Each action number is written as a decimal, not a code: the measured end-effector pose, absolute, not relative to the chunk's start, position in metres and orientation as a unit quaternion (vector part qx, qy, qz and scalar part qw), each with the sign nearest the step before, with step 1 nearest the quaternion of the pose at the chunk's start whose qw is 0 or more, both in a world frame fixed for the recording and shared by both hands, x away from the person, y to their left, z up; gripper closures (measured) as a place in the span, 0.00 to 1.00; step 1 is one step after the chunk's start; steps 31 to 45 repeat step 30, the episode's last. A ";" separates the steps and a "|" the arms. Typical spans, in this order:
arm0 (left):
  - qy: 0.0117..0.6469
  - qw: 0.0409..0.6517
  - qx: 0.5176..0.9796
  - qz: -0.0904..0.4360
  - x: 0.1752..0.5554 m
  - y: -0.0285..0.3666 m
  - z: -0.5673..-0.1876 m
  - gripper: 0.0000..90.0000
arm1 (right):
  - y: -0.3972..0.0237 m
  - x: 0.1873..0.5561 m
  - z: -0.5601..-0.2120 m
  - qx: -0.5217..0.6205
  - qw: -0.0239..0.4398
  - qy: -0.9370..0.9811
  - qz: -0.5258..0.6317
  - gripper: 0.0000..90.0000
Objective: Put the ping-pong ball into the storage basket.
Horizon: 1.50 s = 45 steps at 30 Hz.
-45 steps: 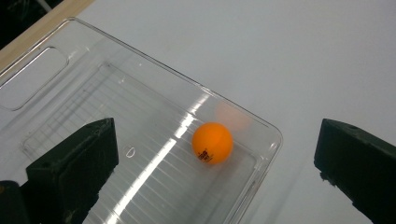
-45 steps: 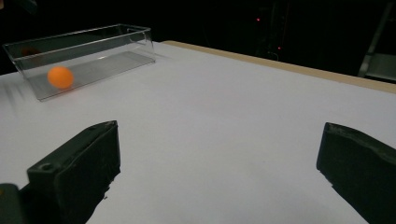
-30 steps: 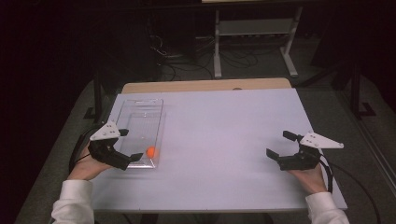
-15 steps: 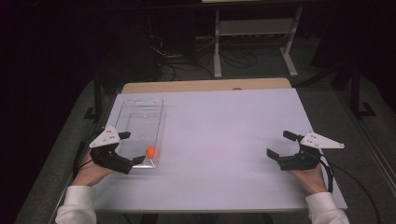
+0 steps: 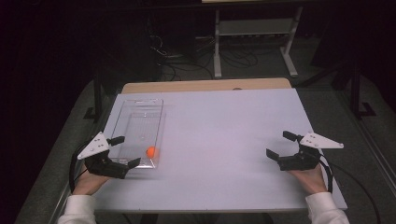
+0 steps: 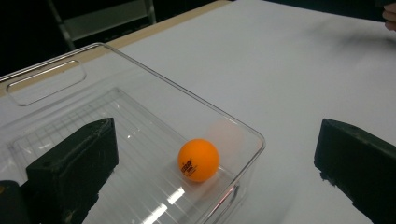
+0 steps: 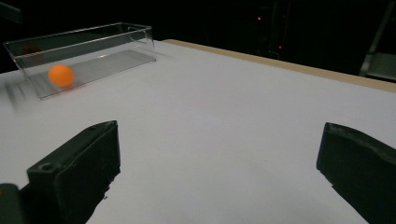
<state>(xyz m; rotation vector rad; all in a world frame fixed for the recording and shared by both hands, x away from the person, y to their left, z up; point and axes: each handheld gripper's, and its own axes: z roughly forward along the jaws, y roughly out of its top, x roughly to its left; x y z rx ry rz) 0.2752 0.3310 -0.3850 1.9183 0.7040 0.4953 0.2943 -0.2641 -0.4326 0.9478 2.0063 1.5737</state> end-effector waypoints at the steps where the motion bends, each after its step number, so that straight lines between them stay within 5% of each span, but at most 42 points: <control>1: 0.293 0.498 0.789 0.207 0.274 0.332 -0.386 0.00 | -0.264 0.294 -0.433 0.341 0.209 0.721 0.566 0.00; 27: 0.313 0.565 0.723 0.245 0.260 0.347 -0.404 0.00 | -0.263 0.294 -0.434 0.341 0.206 0.724 0.563 0.00; 45: 0.312 0.569 0.720 0.248 0.258 0.348 -0.405 0.00 | -0.263 0.294 -0.434 0.340 0.206 0.724 0.563 0.00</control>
